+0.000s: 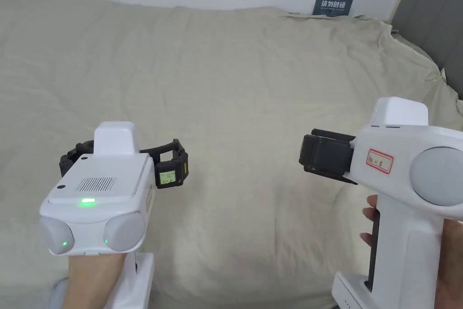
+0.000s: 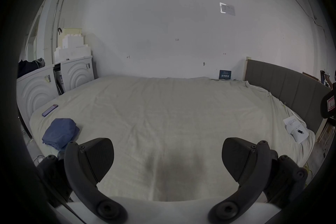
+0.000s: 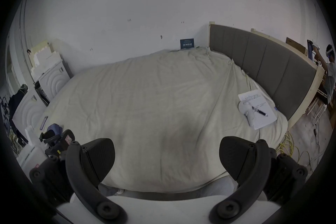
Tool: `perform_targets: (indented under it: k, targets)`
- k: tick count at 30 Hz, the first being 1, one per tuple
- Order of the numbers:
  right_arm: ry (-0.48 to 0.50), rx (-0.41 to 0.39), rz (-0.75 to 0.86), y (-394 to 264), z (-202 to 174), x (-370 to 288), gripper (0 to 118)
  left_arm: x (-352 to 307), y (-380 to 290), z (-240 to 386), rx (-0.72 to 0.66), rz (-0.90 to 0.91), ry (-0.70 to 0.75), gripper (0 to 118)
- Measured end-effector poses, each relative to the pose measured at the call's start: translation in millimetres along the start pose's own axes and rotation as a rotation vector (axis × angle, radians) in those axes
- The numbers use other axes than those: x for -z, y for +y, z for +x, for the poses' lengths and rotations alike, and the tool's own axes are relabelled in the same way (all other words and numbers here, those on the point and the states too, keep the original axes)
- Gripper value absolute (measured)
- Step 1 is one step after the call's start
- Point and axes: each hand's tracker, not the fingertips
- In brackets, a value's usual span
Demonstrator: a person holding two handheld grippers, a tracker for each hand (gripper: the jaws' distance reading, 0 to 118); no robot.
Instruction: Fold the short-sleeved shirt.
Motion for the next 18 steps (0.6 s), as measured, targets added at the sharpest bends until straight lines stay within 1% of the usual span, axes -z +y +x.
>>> perform_targets:
  k: [3,5,7,9,10,11,13,14,15,16,18]
  targets:
    - [0.041,0.086,-0.06,-1.2,7.0,11.2,114,4.6,-6.4,-2.7,-0.002,-0.02,0.001,118]
    - [-0.002,0.106,-0.064,1.6,4.8,16.9,114,7.5,-10.1,-3.2,0.014,-0.02,0.004,118]
    - [-0.044,0.081,-0.034,2.7,2.8,21.4,114,13.4,-10.1,-4.1,0.02,-0.029,0.001,118]
    - [-0.042,0.085,-0.026,3.4,-0.4,26.0,114,21.9,-8.5,-5.3,0.014,-0.046,-0.001,118]
    - [-0.036,0.085,-0.053,4.0,-1.3,30.7,114,26.9,-8.2,-5.9,0.003,-0.05,0.003,118]
    - [-0.03,0.072,-0.134,5.8,-2.3,37.9,114,31.9,-7.9,-6.6,-0.009,-0.055,0.004,118]
    - [-0.003,0.062,-0.216,3.0,-1.0,54.5,114,43.0,-8.2,-7.8,-0.03,-0.068,0.003,118]
    - [0.029,0.059,-0.229,-2.1,4.4,68.7,114,49.9,-9.1,-8.4,-0.032,-0.075,-0.001,118]
    - [0.041,0.068,-0.242,-5.3,7.6,81.9,114,57.5,-10.0,-8.5,-0.031,-0.085,-0.003,118]
    - [0.03,0.079,-0.247,-9.2,12.0,97.2,114,67.4,-11.0,-8.0,-0.021,-0.104,0.002,118]
    - [0.029,0.053,-0.246,-17.9,21.1,127.5,114,87.1,-12.7,-8.5,0.0,-0.139,0.016,118]
